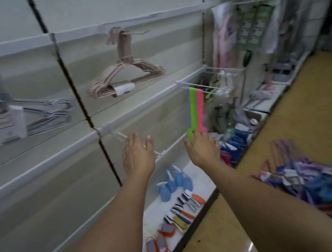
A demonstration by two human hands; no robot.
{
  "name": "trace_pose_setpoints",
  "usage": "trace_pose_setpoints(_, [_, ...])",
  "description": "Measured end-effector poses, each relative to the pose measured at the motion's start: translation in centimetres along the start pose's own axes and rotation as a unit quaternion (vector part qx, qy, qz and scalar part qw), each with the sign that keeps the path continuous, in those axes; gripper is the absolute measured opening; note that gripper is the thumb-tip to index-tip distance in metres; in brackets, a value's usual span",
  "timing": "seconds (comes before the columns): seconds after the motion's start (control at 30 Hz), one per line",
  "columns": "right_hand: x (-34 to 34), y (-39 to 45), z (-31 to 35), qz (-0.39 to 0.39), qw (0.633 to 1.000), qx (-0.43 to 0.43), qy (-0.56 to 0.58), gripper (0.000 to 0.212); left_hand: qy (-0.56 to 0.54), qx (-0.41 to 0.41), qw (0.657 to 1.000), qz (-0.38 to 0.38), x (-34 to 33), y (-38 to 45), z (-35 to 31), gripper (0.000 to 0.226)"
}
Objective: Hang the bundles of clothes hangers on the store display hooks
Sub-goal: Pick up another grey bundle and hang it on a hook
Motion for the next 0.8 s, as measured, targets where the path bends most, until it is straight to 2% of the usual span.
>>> trace_pose_setpoints(0.37, [6.8,-7.5,-24.1,-0.031,0.976,-0.218,0.002,0.048,0.026,-0.143,0.973,0.178,-19.2,-8.9,-16.4,0.058])
trace_pose_setpoints(0.53, [9.7,-10.6,-35.2,-0.044,0.957,-0.284,0.029,0.049,0.039,-0.153,0.955,0.25,-28.0,-14.3,-23.3,0.052])
trace_pose_setpoints(0.7, [12.4,-12.6,-45.7,-0.036,0.941,-0.332,0.05,0.054,0.074,-0.168,0.934,0.308,-36.6,-18.9,-29.4,0.061])
trace_pose_setpoints(0.8, [13.3,-13.0,-50.3,-0.007,0.937,-0.348,0.03,0.055,0.092,-0.175,0.926,0.32,-40.2,-20.9,-32.1,0.064])
Point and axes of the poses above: each hand's wrist, its own y-axis towards the middle knuckle, its own x-axis out of the back of the hand, z = x × y, the point moved 10 cm from there along y, towards the middle knuckle, and after that the axes turned 13 degrees about x, right-handed, at the moved point
